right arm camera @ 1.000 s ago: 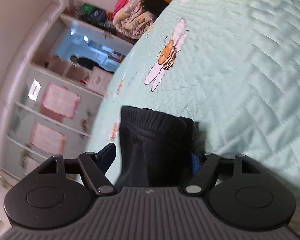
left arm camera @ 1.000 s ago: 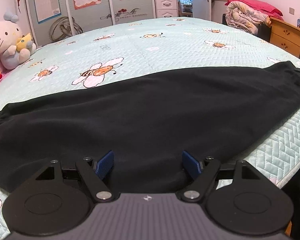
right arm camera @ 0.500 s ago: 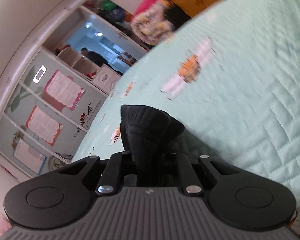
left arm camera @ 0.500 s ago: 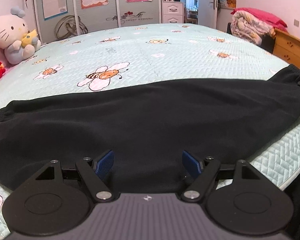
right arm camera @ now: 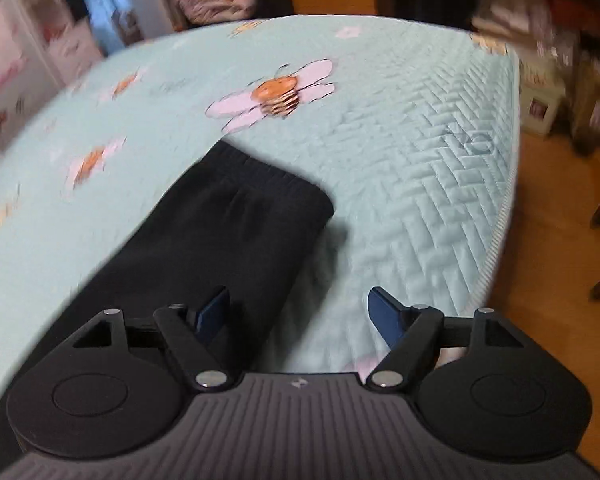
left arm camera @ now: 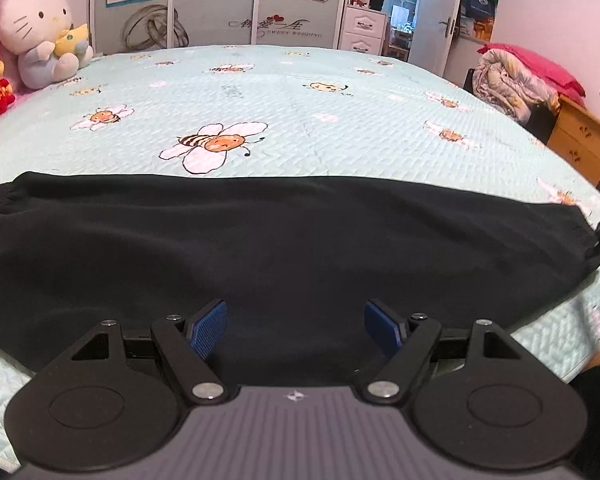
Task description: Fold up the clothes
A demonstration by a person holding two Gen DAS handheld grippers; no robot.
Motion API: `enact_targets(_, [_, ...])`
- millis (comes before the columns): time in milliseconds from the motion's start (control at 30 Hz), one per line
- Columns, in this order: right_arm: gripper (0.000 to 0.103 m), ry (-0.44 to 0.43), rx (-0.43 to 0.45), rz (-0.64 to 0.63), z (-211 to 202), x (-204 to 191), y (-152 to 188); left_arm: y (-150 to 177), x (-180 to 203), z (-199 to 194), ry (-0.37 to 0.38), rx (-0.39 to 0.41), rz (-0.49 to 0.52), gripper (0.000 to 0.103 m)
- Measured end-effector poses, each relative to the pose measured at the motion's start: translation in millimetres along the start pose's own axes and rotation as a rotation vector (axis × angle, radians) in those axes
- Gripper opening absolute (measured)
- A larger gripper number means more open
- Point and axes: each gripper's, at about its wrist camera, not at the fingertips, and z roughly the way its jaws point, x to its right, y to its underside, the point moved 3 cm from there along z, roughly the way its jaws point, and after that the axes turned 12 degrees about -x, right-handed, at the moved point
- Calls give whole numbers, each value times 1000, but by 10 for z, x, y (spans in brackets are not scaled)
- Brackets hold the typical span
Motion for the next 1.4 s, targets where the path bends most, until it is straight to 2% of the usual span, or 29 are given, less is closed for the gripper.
enact_targets(133, [76, -1, -24, -168, -269, -371, 443, -31, 3, -81, 7, -3, -25, 79])
enact_targets(233, [76, -51, -79, -246, -405, -612, 683, -41, -59, -167, 16, 10, -50, 79])
enact_targets(400, [76, -108, -67, -413, -748, -999, 956, -51, -180, -299, 8, 31, -94, 80])
enact_targets(600, [76, -164, -29, -517, -1103, -1297, 1155, -56, -321, -382, -5, 47, -133, 80])
enact_targets(967, [76, -178, -17, -607, -1198, -1517, 1374, -7, -466, -367, -11, 27, -172, 80])
enact_targets(1400, [76, -170, -55, -583, -968, -1420, 1328, -10, -415, -240, -33, -15, -156, 80])
